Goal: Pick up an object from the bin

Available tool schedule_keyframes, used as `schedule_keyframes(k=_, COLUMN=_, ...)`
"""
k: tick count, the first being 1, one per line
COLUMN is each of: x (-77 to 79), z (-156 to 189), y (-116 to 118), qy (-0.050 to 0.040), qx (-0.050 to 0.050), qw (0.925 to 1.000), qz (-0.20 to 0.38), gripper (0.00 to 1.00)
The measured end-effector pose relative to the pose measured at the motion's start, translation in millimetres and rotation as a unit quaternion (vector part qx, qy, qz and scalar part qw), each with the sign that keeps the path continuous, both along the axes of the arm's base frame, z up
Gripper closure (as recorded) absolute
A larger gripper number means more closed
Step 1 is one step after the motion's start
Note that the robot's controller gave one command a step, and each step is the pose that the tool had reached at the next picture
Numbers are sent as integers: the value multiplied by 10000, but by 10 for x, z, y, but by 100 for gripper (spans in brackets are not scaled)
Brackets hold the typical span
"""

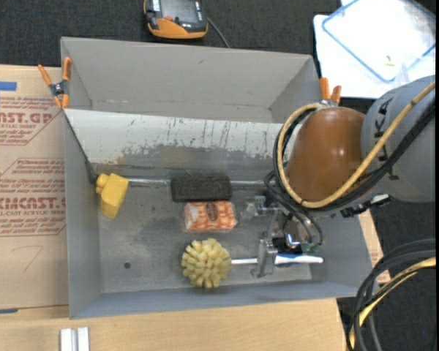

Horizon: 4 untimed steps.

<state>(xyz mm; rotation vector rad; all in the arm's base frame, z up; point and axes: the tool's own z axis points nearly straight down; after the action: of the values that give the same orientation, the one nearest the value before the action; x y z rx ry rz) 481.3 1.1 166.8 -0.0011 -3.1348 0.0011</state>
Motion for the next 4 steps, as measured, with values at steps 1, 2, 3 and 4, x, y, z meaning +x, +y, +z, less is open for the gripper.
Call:
schedule_keyframes(k=1, x=18, z=27, y=0, qy=-36, qx=0, qw=10000, qz=-1, gripper=0)
schedule_keyframes(k=2, x=21, z=-954, y=-737, qy=-100, qx=-7, qw=9999, qz=95, gripper=0)
schedule_keyframes(k=3, x=100, z=-54, y=-987, qy=-122, qx=1, qw=9996, qz=272, gripper=0)
schedule_keyframes(k=4, x=28, z=-909, y=-729, qy=-99, qx=7, qw=9999, qz=122, gripper=0)
